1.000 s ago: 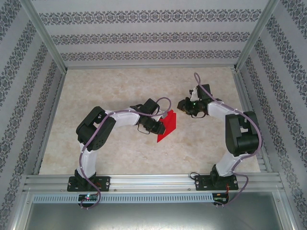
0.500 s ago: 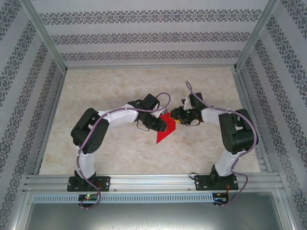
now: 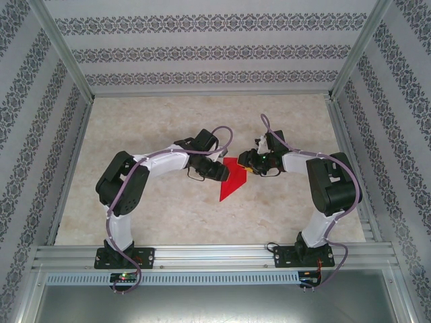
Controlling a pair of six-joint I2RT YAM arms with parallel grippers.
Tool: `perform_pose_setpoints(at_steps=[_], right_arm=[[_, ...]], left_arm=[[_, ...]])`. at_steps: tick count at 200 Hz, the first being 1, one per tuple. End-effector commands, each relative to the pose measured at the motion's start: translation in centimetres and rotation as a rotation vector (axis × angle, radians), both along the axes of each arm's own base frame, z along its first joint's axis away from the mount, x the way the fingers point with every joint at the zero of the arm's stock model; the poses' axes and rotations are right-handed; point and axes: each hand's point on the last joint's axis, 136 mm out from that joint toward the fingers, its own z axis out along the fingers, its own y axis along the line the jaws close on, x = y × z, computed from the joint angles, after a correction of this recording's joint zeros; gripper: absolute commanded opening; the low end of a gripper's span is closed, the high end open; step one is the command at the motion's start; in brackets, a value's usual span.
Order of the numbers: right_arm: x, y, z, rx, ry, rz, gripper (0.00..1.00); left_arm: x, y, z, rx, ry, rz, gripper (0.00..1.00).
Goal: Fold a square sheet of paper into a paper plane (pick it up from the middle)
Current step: Pick up the paper from the center of the table.
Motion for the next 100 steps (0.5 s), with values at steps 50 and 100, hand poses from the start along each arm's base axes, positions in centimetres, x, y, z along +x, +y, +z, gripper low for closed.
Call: perform_pose_setpoints(at_steps=[50,100], right_arm=[[-0.8,0.1,0.9,0.026,-0.021,0.002,0.42],[-1.1,0.1,0.6,0.036,-0.018,0.005,0.42]], left_arm=[[0.7,-2.3,-0.7,-0.095,0.055,-0.013,0.35],[0.5,-2.6,-0.8,-0.108,0.077,-0.025,0.20]])
